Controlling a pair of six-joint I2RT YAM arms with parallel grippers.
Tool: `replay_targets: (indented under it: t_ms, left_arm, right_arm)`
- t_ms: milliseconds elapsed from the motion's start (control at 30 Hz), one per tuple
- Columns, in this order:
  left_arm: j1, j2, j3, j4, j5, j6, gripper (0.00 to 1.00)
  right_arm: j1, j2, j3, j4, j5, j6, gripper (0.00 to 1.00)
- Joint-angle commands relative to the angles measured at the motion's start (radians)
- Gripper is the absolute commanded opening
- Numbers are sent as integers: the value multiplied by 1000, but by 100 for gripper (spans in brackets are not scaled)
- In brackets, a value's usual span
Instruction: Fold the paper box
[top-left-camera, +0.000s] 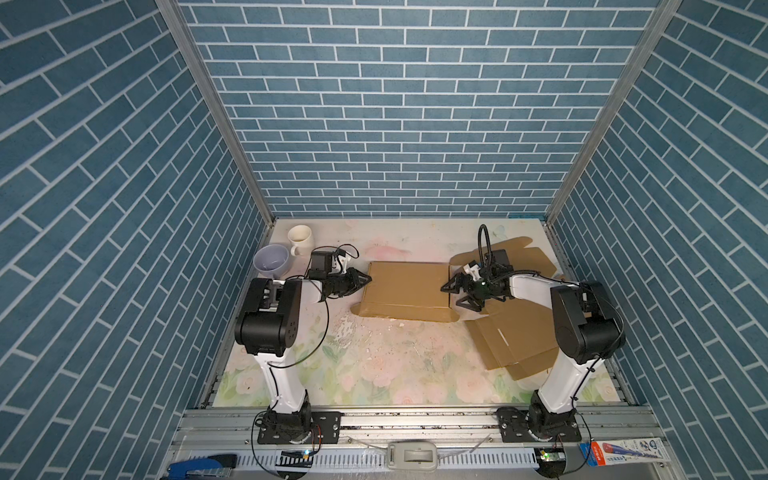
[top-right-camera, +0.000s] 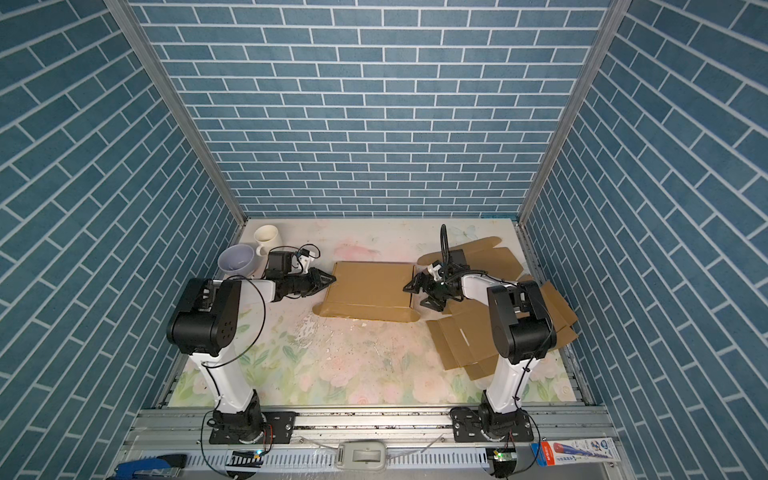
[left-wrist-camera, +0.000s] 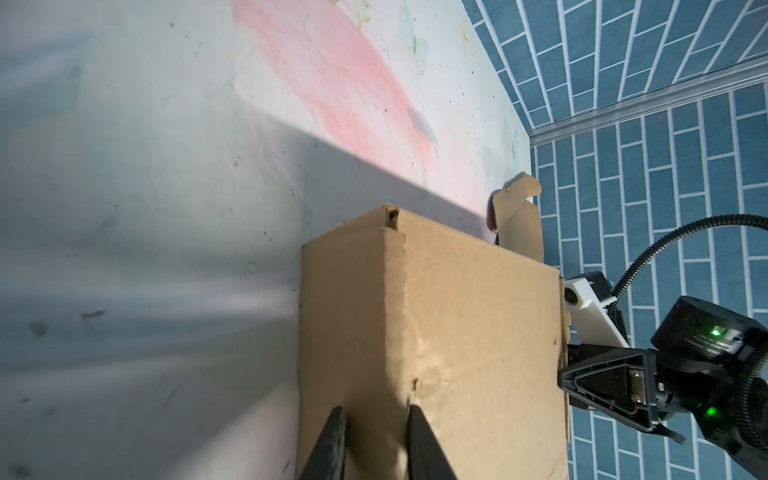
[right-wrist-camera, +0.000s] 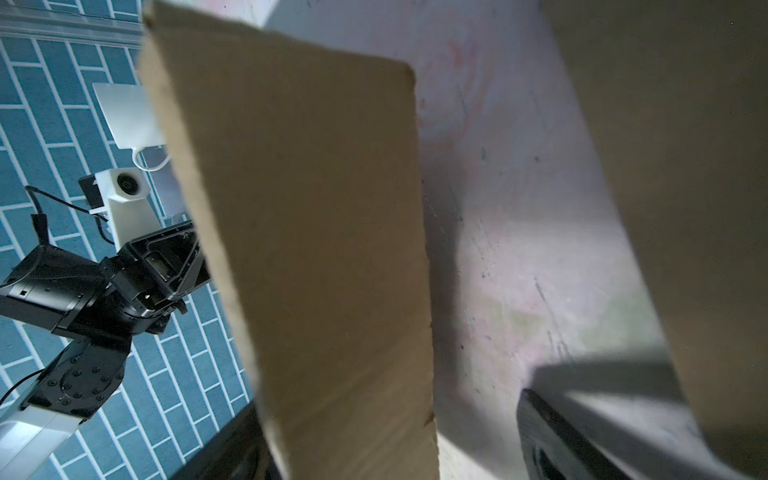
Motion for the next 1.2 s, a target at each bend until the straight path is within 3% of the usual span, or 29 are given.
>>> replay_targets:
  t_ms: [0, 233, 400, 567, 667, 833, 967, 1100, 1167]
  left_arm:
    - [32, 77, -29, -175, -89, 17, 25]
    - [33, 73, -31, -165, -99, 17, 29]
    - [31, 30, -55, -99, -95, -29, 46]
    - [30, -148, -91, -105, -129, -48, 58]
    - [25, -315, -121, -193, -196, 11, 63]
    - [-88, -576, -124, -373, -436, 240, 68]
    - [-295, -731, -129, -403, -629, 538, 73]
    - [-523, -805, -138, -432, -733, 921, 77]
    - [-597, -801, -144, -440, -774, 1043, 82]
  right_arm:
    - [23, 1, -42, 79, -49, 66, 91]
    - [61, 22, -61, 293, -90, 198, 82]
    - [73, 21, -77, 409, -75, 294, 72]
    - [70, -5, -98, 423, -74, 364, 64]
    - [62, -19, -102, 418, -93, 426, 59]
    - [58, -45, -95, 388, -138, 530, 54]
    - [53, -56, -105, 422, -185, 620, 52]
    - [50, -67, -131, 478, -223, 707, 49]
    - [50, -77, -143, 491, -236, 740, 48]
